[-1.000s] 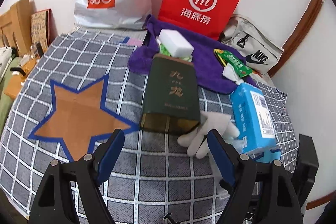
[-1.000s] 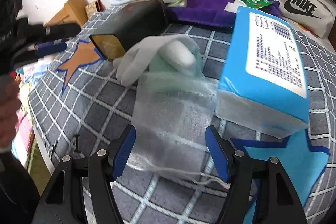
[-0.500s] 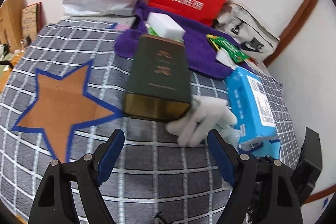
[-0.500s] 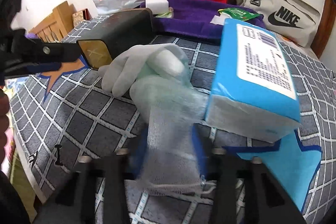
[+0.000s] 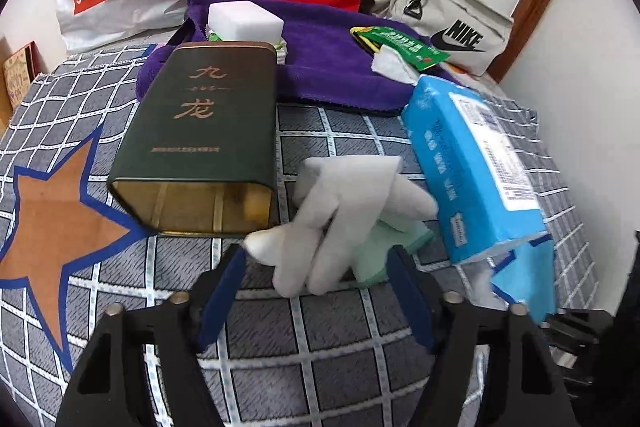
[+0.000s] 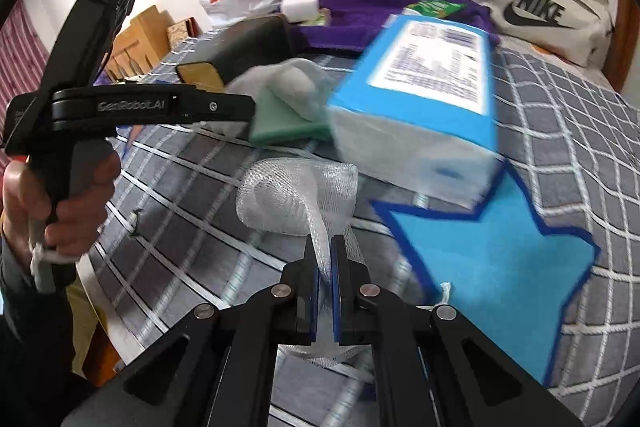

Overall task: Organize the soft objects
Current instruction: 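Grasp the white mesh bag with the right tool while the left tool approaches the glove, then grasp the white glove by its fingers with the left tool and lift it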

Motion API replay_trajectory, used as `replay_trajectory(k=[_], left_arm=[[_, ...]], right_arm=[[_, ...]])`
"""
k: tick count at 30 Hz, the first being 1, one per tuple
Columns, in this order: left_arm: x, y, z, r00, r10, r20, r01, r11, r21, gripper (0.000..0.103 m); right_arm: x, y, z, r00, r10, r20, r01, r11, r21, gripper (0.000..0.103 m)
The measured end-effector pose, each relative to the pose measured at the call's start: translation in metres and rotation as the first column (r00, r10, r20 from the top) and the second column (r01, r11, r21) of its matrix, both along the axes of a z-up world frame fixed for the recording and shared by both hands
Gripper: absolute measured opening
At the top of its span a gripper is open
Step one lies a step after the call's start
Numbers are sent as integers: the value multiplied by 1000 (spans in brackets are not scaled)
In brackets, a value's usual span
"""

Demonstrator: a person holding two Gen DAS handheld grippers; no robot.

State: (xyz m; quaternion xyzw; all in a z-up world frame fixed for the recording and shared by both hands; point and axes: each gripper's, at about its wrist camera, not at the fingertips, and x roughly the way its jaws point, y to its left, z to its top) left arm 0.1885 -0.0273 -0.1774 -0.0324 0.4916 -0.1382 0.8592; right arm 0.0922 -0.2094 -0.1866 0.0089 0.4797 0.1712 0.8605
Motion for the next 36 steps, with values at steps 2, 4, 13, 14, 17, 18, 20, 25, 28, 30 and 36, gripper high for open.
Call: replay_trajectory(k=[2, 4, 13, 14, 17, 18, 20, 25, 28, 30, 36], left_arm=[[4, -4, -6, 1000, -17, -22, 17, 1000, -3, 42], [4, -5, -8, 999, -30, -35, 29, 999, -23, 28], [-27, 15, 16, 999, -38, 17, 39, 998, -42, 13], [-31, 19, 18, 999, -31, 20, 32, 999, -39, 13], [-49, 34, 25, 999, -10, 32, 11, 999, -42, 13], [-54, 38, 26, 1000, -1, 30, 2, 999, -43, 13], [-67, 51, 27, 999, 22, 26, -20, 999, -44, 13], [-92, 82, 24, 996, 88, 2, -88, 996, -28, 13], [-103, 98, 20, 993, 118, -13, -118, 993, -11, 13], [-104, 107, 16, 991, 125, -36, -126, 992, -7, 16], [-107, 108, 19, 993, 118, -8, -118, 993, 7, 60]], right_arm=[[-1, -7, -1, 1000, -8, -3, 8, 1000, -8, 5], [0, -12, -1, 1000, -22, -6, 22, 1000, -11, 5], [-4, -14, 0, 999, -42, 4, 42, 999, -23, 5], [-5, -14, 0, 999, -47, 4, 47, 999, -27, 5], [-9, -18, 1, 998, -67, 2, 67, 997, -27, 5], [-10, -19, 1, 997, -75, 3, 75, 997, -28, 5], [-12, -21, 2, 997, -83, 8, 83, 996, -34, 5], [-20, -25, 7, 995, -97, 26, 98, 994, -40, 5], [-24, -28, 10, 994, -107, 34, 108, 993, -45, 5], [-26, -30, 11, 993, -112, 37, 114, 993, -43, 5], [-26, -32, 9, 993, -114, 29, 115, 992, -44, 5]])
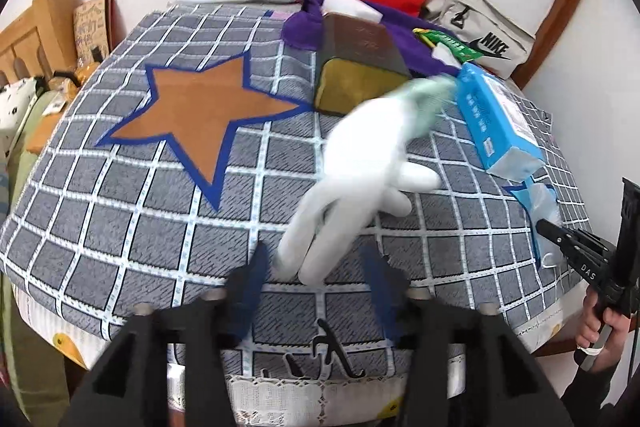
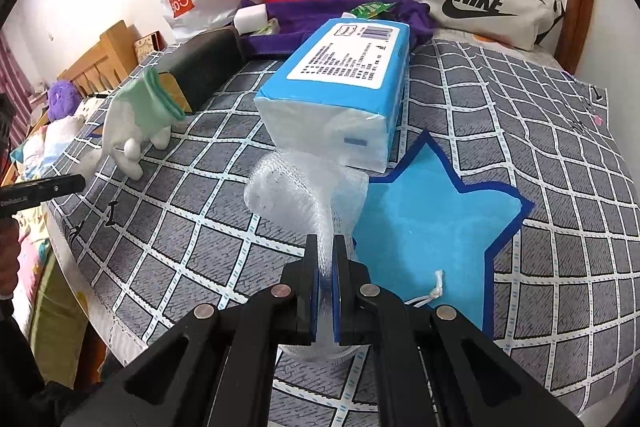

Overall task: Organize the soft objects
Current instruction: 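Grasp the white glove by its fingers with the left tool and lift it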

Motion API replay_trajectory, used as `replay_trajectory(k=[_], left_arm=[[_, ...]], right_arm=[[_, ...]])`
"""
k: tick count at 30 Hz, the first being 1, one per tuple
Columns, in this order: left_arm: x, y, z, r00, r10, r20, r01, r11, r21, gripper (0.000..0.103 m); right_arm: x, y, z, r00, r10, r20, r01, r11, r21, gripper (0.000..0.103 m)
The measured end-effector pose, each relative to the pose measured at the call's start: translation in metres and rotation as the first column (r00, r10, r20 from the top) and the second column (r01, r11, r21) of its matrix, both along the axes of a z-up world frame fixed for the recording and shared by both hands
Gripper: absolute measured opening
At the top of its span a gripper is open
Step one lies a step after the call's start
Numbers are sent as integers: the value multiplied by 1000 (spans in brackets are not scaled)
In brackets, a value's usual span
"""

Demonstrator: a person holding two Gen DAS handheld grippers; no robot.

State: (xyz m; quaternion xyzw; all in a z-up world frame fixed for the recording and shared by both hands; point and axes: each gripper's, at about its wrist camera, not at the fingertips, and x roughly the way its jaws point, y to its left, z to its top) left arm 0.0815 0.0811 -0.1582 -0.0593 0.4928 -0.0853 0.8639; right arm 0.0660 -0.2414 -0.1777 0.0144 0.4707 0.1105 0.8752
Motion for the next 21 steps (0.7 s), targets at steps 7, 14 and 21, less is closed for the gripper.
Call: replay_trajectory(k=[7, 14, 21], left_arm=[[21, -27, 5, 997, -67, 49, 65, 997, 39, 69], [59, -52, -7, 995, -79, 65, 72, 991, 111, 69], [75, -52, -21, 997, -33, 66, 29, 998, 59, 47]], right_arm=[[2, 0, -1, 1000, -1, -4, 1, 1000, 1, 5], [8, -8, -6, 1000, -20, -16, 20, 1000, -2, 6], [13, -7, -13, 999, -24, -26, 24, 1000, 0, 6]])
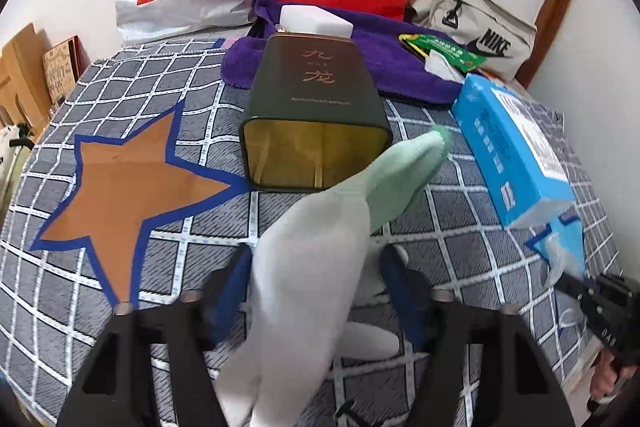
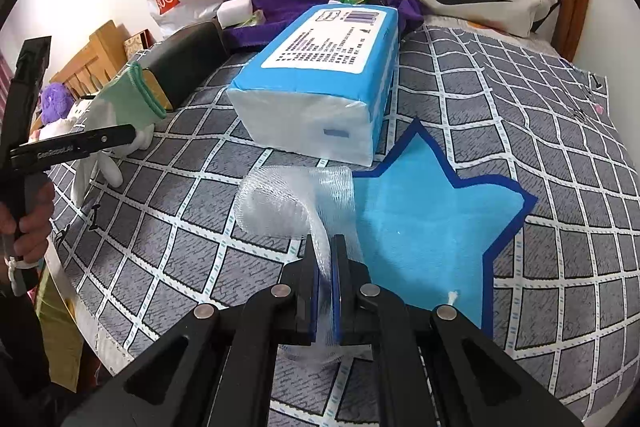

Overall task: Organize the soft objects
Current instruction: 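Grasp the white glove by its fingers with the left tool and lift it, then carry the glove with the left tool while the right tool carries the mesh bag to the towel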

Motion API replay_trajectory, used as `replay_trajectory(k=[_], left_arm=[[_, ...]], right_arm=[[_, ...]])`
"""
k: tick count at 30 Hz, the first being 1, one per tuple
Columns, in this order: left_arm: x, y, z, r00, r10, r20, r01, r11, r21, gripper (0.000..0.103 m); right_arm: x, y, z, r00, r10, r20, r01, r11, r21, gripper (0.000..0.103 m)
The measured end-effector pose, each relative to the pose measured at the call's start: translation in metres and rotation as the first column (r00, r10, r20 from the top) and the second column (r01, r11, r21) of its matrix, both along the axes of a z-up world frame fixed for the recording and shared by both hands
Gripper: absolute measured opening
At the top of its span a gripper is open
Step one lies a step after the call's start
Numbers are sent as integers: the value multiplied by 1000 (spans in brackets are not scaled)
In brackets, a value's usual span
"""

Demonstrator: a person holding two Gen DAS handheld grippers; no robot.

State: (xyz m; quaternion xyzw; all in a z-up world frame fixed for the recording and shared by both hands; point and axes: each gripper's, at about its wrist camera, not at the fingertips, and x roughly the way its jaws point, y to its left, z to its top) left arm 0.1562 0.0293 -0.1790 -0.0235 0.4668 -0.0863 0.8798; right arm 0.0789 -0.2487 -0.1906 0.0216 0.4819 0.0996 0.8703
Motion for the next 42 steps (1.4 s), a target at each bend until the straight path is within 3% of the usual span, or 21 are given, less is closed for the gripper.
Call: replay_trajectory(k=[1, 3, 7, 15, 33, 42], left_arm=[[0, 0, -1, 1000, 0, 0, 0, 1000, -13, 44], [0, -1, -2, 1000, -15, 5, 15, 999, -32, 24], [-4, -1, 3, 999, -35, 10, 35, 998, -59, 14], [-15, 6, 24, 999, -27, 20, 30, 992, -121, 13], [-3, 3, 86, 995, 27, 100, -19, 997, -79, 13], [12, 1, 100, 994, 39, 105, -31, 997, -76, 13]], right_arm=[[1, 1, 0, 1000, 3, 1, -3, 1000, -1, 6], [2, 5, 0, 1000, 10, 3, -10, 1000, -5, 6], [3, 10, 2, 999, 32, 7, -32, 999, -3, 6], [2, 14, 25, 996, 77, 38, -79, 996, 41, 5], [24, -4, 85, 990, 38, 135, -48, 996, 70, 6], [45, -10, 104, 986, 29, 166, -40, 997, 60, 6]])
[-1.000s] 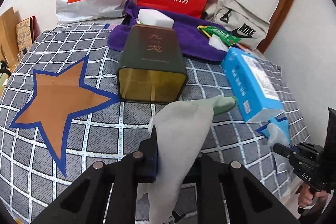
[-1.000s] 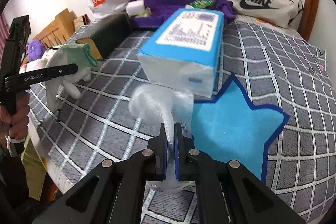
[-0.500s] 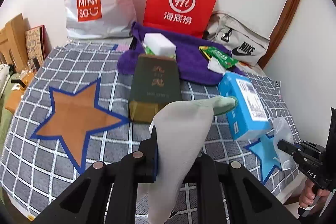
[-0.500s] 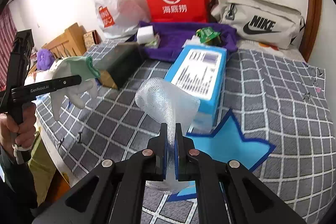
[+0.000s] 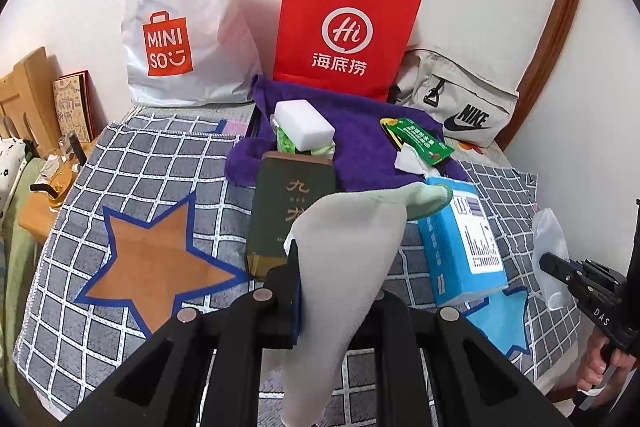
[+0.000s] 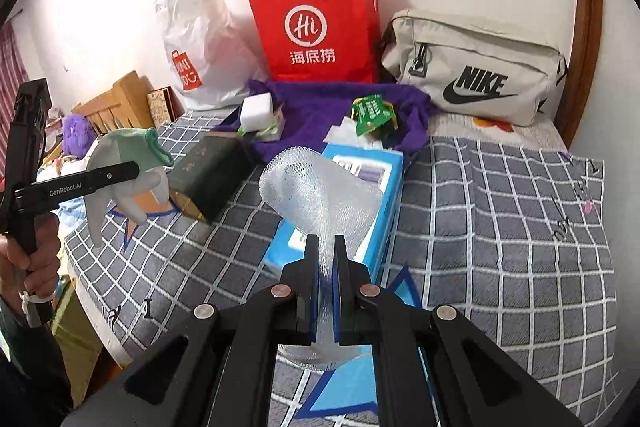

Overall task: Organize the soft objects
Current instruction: 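Carry the glove with the left tool while the right tool carries the mesh bag to the towel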

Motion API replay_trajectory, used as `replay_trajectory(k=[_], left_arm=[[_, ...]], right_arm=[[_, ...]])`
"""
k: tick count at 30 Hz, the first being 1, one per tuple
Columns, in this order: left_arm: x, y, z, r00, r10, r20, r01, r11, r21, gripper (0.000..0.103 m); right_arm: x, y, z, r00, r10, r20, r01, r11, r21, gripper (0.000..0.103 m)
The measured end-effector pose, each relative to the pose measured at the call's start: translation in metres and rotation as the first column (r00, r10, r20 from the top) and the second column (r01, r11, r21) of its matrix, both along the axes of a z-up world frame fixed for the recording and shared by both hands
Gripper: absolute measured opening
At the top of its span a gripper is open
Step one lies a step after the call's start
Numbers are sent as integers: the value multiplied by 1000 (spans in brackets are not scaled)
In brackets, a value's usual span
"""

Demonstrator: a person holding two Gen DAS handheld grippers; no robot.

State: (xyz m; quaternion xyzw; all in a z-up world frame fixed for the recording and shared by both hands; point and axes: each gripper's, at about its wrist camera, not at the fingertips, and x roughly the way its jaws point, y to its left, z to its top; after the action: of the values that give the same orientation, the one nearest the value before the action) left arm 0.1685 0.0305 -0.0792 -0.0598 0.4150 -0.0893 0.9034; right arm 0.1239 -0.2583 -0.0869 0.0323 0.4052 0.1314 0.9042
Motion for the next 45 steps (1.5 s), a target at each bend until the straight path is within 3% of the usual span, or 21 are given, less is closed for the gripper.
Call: replay_trajectory(k=[7, 14, 21, 32, 39, 45], left_arm=[[14, 3, 6, 1000, 6, -5, -6, 1000, -10, 13], [30, 1, 15, 1000, -6, 4, 6, 1000, -6, 13], [48, -6, 16, 1000, -22, -3, 22, 1000, 1, 13], [88, -17, 12, 1000, -23, -18, 23, 1000, -9, 13], [124, -15, 12, 999, 5, -34, -6, 1000, -19, 13], [156, -19, 14, 999, 13, -34, -14, 999, -33, 13]], right_arm=[[20, 3, 13, 1000, 17, 20, -17, 1000, -13, 6], [47, 10, 30, 992, 124, 35, -123, 992, -29, 6], [81, 18, 37, 987, 159, 24, -158, 987, -35, 5], [138, 23, 30, 992, 122, 42, -121, 992, -25, 6], [187, 23, 19, 995, 102, 11, -102, 995, 17, 6], [219, 37, 5, 989, 144, -27, -143, 989, 22, 6]])
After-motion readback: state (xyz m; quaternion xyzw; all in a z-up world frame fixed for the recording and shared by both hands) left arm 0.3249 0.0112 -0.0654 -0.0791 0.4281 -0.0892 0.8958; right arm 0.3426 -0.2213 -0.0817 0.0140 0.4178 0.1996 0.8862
